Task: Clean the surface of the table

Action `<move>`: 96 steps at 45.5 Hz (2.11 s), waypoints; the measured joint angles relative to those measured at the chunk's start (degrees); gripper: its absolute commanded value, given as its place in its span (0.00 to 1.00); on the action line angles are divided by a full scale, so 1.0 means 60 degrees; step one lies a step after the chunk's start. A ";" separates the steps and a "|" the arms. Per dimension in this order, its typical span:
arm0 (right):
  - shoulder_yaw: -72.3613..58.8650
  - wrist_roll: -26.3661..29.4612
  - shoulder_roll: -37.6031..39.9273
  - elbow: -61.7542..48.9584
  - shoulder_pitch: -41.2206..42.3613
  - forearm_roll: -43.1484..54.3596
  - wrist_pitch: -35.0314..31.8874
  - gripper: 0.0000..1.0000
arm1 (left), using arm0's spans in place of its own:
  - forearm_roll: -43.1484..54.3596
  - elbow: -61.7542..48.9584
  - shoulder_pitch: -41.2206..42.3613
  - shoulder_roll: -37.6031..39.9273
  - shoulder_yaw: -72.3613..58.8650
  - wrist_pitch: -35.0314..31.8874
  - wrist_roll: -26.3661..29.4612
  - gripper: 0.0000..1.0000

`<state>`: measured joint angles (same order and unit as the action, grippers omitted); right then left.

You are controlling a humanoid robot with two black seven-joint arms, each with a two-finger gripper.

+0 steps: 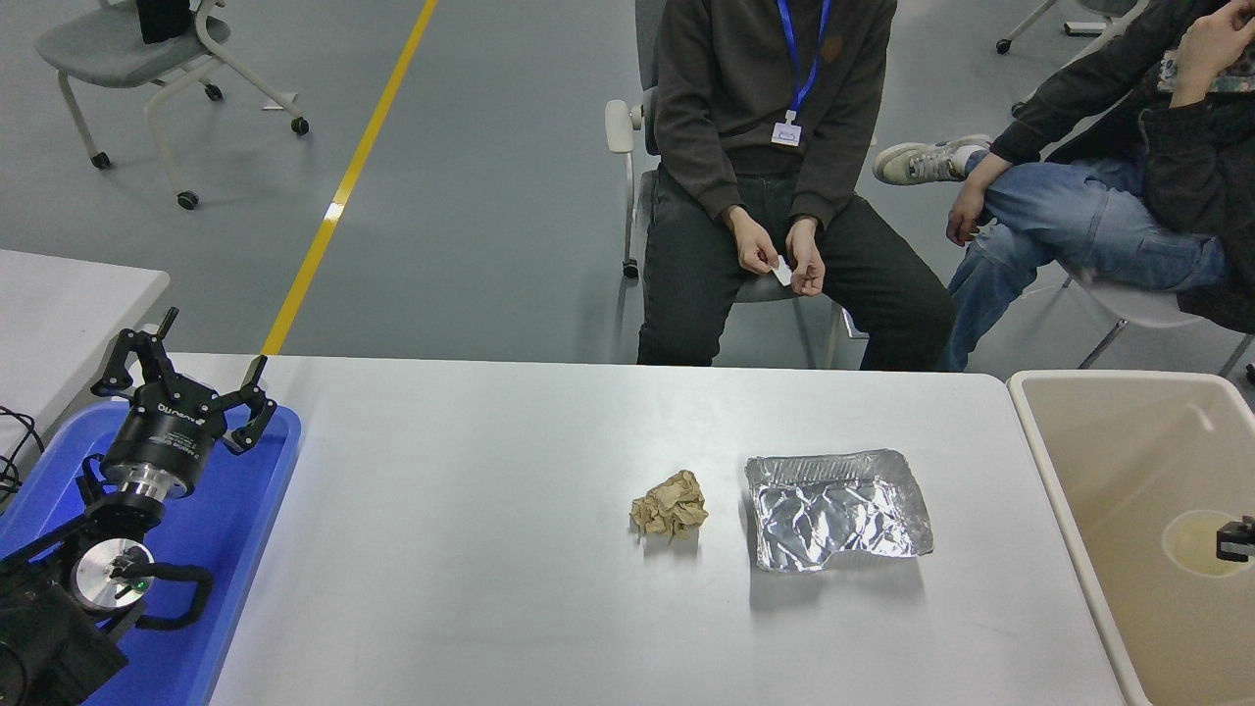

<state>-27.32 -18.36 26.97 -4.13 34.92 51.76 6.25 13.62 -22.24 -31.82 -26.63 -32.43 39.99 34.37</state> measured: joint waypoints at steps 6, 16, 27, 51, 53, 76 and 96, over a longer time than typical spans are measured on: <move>0.0044 0.0000 -0.0001 -0.0019 0.0004 -0.0395 0.0006 1.00 | 0.0000 0.0000 0.0000 0.0000 0.0000 0.0000 0.0000 1.00; -0.0006 -0.0001 0.0041 -0.0034 0.0046 -0.1147 -0.0020 1.00 | 0.0000 0.0000 0.0000 0.0000 0.0000 0.0000 0.0000 1.00; 0.0020 -0.0001 0.0048 -0.0106 0.0173 -0.1449 -0.0020 1.00 | 0.0000 0.0000 0.0000 0.0000 0.0000 0.0000 0.0000 1.00; 0.0896 0.0025 0.0398 0.0258 0.0507 -0.2831 -0.0086 1.00 | 0.0000 0.0000 0.0000 0.0000 0.0000 0.0000 0.0000 1.00; 0.1376 0.0025 0.0490 0.0424 0.0556 -0.2885 -0.0069 1.00 | 0.0001 0.0000 0.0000 0.0000 0.0000 0.0000 0.0000 1.00; 0.7159 0.0388 0.1341 0.3243 0.0797 -0.3077 -0.0100 1.00 | 0.0001 0.0000 0.0000 0.0000 0.0000 0.0000 0.0000 1.00; 1.1321 0.1222 0.1944 0.6471 -0.0352 -0.3200 -0.0345 1.00 | 0.0002 0.0000 -0.0001 0.0000 0.0000 0.0000 0.0001 1.00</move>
<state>40.61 -11.03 38.64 34.69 32.81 32.56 4.18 13.64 -22.24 -31.82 -26.63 -32.43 39.99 34.37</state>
